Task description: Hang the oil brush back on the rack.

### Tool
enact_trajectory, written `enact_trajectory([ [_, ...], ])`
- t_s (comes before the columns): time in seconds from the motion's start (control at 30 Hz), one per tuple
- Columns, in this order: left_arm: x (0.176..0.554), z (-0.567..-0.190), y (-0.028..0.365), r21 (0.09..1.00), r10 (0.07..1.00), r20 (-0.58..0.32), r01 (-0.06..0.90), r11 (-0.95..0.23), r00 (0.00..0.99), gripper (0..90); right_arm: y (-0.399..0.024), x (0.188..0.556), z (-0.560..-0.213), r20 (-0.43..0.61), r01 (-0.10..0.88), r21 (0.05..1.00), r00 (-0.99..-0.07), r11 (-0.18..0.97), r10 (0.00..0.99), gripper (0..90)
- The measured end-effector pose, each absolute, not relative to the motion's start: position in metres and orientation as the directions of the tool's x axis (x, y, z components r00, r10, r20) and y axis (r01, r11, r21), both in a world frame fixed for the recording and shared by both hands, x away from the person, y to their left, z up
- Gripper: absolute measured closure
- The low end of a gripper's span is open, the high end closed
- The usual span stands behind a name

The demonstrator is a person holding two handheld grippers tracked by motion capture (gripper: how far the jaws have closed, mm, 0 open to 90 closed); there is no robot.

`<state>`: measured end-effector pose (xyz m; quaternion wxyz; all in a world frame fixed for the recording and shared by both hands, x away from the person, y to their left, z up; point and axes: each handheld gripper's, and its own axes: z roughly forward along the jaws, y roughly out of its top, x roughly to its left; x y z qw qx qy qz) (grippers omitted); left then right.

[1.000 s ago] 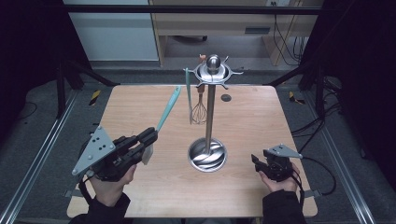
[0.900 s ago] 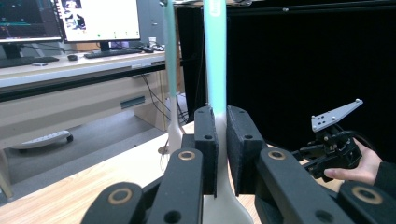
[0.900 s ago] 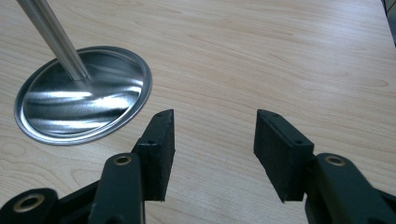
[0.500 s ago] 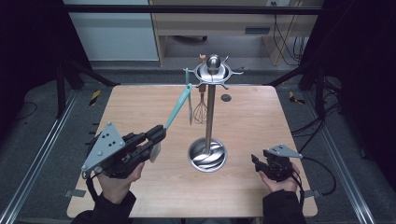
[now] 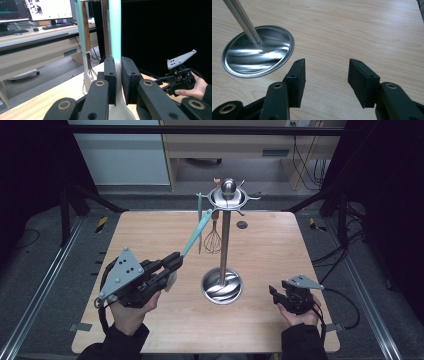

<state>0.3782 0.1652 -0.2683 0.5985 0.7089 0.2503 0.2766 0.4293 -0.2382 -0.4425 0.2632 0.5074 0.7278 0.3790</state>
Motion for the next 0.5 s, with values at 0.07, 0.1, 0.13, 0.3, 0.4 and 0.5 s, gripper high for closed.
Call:
enact_trajectory([
  [0.07,0.38,-0.269,0.164,0.986,0.686,0.092,0.028,-0.163,0.722,83.0,-0.238,0.429,-0.443,0.002,0.539,0.818,-0.348,0.199,0.938,48.5],
  [0.1,0.38,-0.27,0.164,0.985,0.685,0.084,0.043,-0.166,0.724,82.9,-0.238,0.429,-0.443,0.003,0.54,0.818,-0.347,0.197,0.938,48.6],
  [0.13,0.381,-0.27,0.163,0.985,0.687,0.085,0.045,-0.168,0.722,82.9,-0.238,0.429,-0.443,0.004,0.541,0.818,-0.348,0.197,0.938,48.7],
  [0.3,0.384,-0.272,0.159,0.983,0.692,0.093,0.045,-0.179,0.716,82.9,-0.238,0.429,-0.442,0.004,0.541,0.817,-0.348,0.197,0.937,48.9],
  [0.4,0.386,-0.274,0.156,0.982,0.693,0.082,0.061,-0.179,0.716,82.9,-0.238,0.43,-0.443,0.0,0.538,0.819,-0.35,0.201,0.937,48.9],
  [0.5,0.389,-0.275,0.153,0.981,0.693,0.078,0.068,-0.181,0.717,82.9,-0.238,0.43,-0.442,0.004,0.541,0.817,-0.349,0.198,0.937,48.9],
])
